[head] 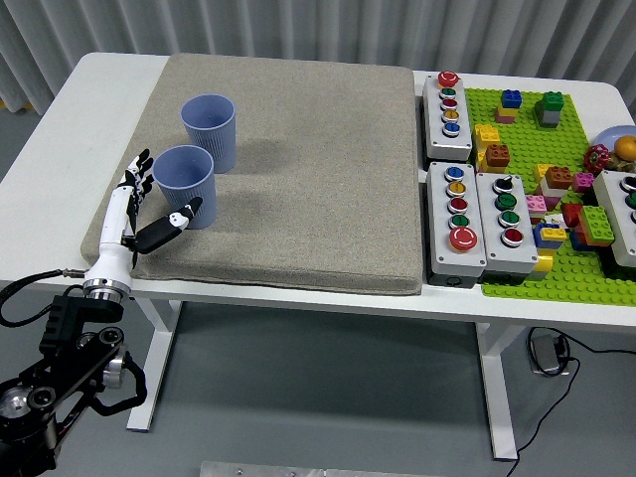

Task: Pick cup pour cup place

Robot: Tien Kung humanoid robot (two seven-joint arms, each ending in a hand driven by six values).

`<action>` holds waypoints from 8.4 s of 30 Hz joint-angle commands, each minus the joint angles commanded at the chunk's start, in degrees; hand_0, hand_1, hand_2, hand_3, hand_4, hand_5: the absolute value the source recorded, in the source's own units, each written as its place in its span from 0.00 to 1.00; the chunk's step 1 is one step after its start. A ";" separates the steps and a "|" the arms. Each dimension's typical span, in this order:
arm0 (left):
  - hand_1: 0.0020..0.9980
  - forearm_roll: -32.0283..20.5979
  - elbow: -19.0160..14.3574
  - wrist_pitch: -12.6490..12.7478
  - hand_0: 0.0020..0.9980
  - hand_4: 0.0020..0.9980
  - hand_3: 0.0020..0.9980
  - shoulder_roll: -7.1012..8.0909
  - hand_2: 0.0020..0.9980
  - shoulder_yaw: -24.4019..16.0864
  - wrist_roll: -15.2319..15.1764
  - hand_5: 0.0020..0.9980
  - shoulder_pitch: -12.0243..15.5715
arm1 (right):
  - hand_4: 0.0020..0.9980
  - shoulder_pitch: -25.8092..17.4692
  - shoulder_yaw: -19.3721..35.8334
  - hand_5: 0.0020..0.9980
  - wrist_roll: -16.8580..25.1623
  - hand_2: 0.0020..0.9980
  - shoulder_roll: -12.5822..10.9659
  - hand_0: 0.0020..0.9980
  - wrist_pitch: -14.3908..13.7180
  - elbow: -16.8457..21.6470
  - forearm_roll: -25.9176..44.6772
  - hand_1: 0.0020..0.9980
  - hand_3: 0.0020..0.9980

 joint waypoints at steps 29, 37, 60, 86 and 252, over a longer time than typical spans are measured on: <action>0.94 0.95 3.06 0.45 0.92 0.87 1.00 -2.72 1.00 0.53 0.23 0.25 -1.68 | 0.03 -0.26 0.35 0.39 -0.15 0.50 0.05 0.67 0.56 0.02 -0.67 0.55 0.54; 0.94 2.10 5.99 0.56 0.92 0.87 1.00 -3.95 1.00 -0.10 0.22 0.25 -3.25 | 0.03 0.09 0.23 0.39 -0.07 0.50 0.06 0.67 0.59 -0.01 -0.39 0.55 0.54; 0.79 2.28 9.92 0.95 0.80 0.87 0.97 -5.38 0.98 -0.03 0.34 0.26 -5.80 | 0.03 0.54 0.29 0.39 -0.15 0.50 0.01 0.67 0.61 0.01 -0.52 0.55 0.54; 0.54 0.06 10.16 5.95 0.55 0.81 0.56 -6.22 0.57 0.77 -0.84 0.22 -5.28 | 0.03 0.61 0.31 0.39 -0.33 0.50 0.05 0.67 0.54 0.04 -0.68 0.55 0.54; 0.50 60.16 23.10 -5.36 0.48 0.76 0.57 16.71 0.54 31.35 25.12 0.26 -43.47 | 0.03 2.44 -2.94 0.38 0.43 0.50 -1.89 0.67 -0.49 -0.13 4.76 0.55 0.54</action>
